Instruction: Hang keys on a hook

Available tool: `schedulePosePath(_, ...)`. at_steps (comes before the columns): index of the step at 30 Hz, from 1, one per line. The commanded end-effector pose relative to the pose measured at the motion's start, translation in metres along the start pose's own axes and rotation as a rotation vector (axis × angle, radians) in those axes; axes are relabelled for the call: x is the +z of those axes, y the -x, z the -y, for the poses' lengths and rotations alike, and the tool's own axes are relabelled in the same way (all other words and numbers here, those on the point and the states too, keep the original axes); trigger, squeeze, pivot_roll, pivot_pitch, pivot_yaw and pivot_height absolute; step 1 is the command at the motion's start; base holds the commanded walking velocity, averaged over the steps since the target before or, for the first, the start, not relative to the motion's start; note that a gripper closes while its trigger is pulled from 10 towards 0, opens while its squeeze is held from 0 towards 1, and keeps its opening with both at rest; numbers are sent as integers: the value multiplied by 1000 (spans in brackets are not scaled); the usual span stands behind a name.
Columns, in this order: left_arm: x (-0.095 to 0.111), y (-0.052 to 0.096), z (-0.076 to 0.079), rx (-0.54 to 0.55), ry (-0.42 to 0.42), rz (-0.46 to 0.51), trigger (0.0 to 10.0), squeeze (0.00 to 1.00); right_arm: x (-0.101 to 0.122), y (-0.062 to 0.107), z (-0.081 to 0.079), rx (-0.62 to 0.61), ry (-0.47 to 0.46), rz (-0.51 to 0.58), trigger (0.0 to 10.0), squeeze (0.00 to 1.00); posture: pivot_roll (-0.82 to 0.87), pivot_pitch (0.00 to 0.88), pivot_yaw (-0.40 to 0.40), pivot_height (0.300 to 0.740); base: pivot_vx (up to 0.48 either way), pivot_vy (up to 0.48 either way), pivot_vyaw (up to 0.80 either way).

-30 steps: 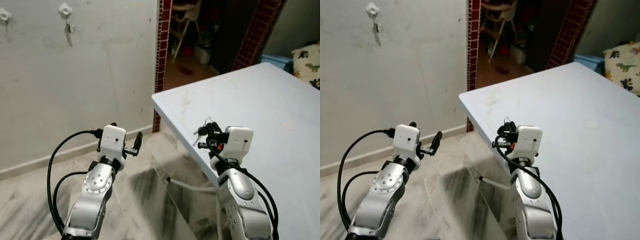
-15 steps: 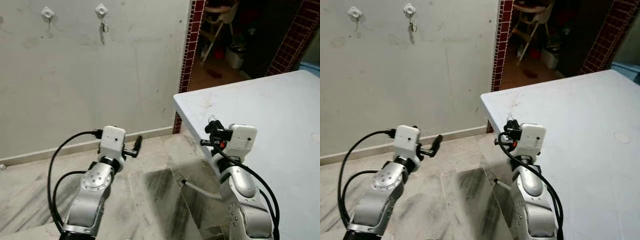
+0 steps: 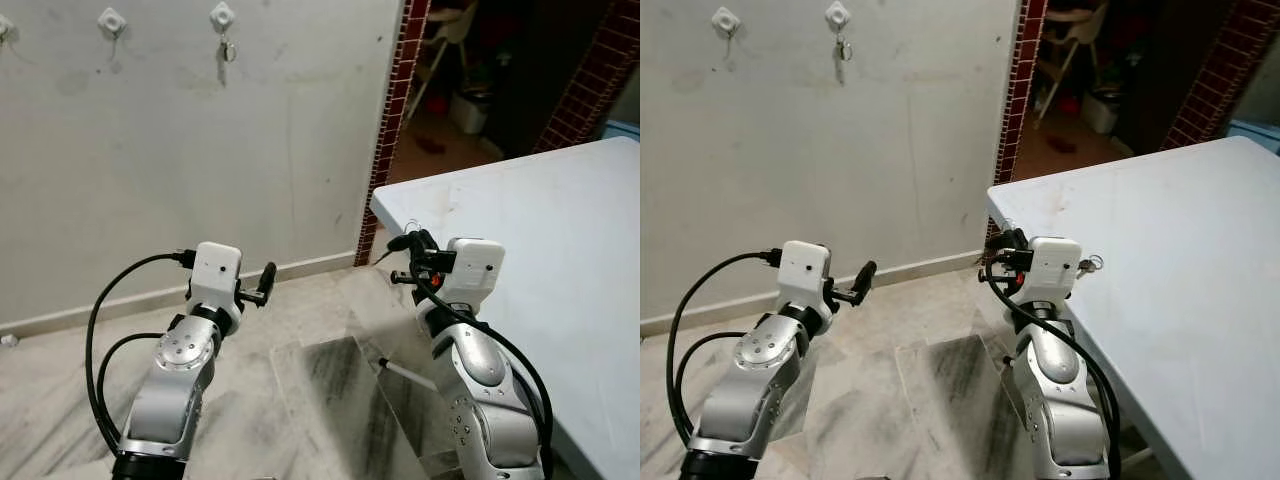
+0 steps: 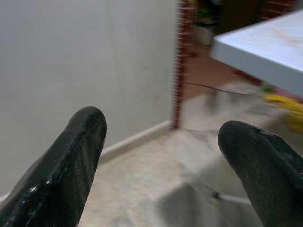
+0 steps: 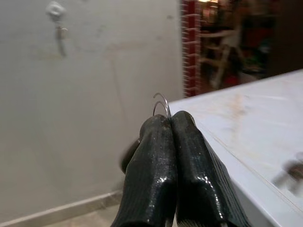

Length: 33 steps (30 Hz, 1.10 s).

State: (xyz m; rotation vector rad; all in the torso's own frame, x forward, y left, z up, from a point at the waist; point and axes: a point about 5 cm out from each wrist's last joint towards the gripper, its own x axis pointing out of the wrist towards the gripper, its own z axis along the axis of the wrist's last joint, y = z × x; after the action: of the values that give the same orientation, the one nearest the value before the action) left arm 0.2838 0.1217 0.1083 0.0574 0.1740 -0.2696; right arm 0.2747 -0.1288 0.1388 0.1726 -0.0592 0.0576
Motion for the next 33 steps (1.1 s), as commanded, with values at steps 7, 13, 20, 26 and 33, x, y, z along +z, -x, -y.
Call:
schedulePosePath(7,10,-8,-7,26,-6,22,10000,0,7,-7,-6,23,-11,26,10000,0,125,0,-32,740,0,480,0)
schedulePosePath(13,8,-7,-8,33,-7,16,10000,0,7,-7,-5,23,-10,25,10000,0,126,0,-34,740,0,480,0)
schedulePosePath(20,12,-8,-10,59,-33,48,10000,0,7,-10,-8,44,-1,32,10000,0,128,0,-38,740,0,249,0)
schedulePosePath(26,16,-8,-13,79,-31,76,10000,0,8,-11,-5,46,8,35,10000,0,131,0,-41,740,0,0,0)
schedulePosePath(33,17,-8,-16,68,18,84,10000,0,7,-12,-8,57,21,31,10000,0,129,0,-42,740,0,0,0)
